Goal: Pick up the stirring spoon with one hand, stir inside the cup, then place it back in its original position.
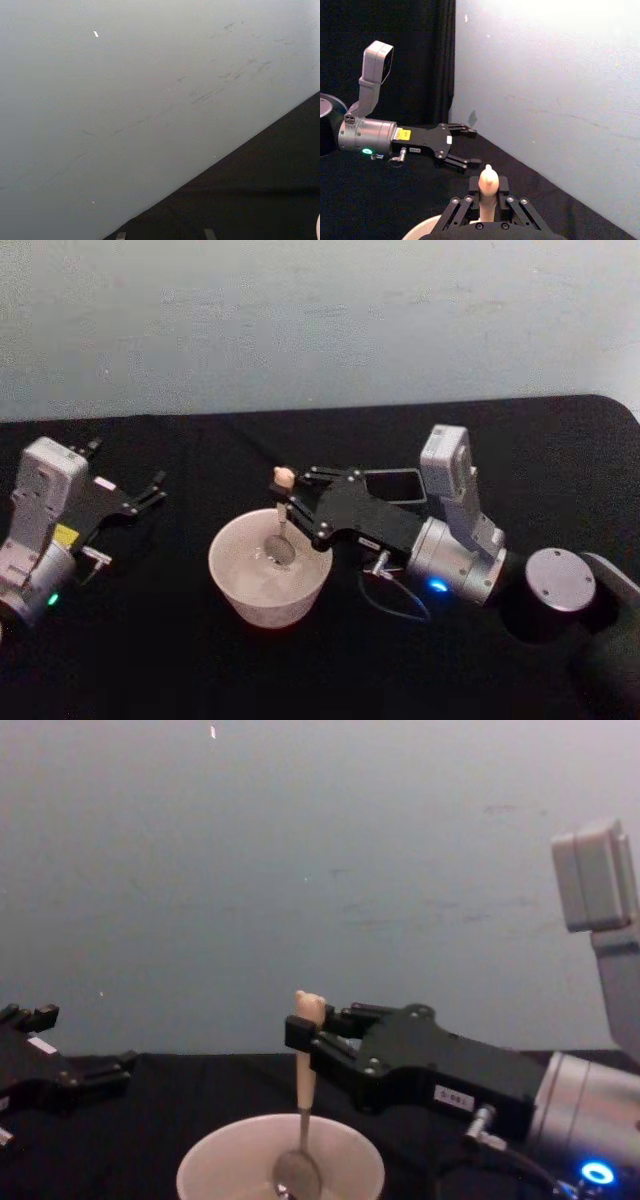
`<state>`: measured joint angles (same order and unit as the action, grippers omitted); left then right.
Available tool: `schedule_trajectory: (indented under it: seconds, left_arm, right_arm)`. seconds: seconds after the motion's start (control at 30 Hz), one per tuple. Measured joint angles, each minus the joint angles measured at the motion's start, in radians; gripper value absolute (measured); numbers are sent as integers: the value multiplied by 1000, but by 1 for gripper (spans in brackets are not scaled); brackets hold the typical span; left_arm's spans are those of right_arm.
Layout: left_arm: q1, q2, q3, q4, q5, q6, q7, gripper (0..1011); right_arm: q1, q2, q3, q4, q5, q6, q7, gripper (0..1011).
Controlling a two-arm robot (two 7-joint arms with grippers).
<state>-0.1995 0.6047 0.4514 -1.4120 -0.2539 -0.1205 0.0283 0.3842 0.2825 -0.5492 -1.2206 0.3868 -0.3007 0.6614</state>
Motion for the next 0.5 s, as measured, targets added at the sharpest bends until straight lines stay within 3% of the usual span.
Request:
schedule_trajectory:
  seconds: [0.5]
  left_arm:
    - [0, 0, 0, 0, 0, 0, 0, 1001]
  right_arm:
    - [-68, 57, 26, -95, 26, 22, 12, 209]
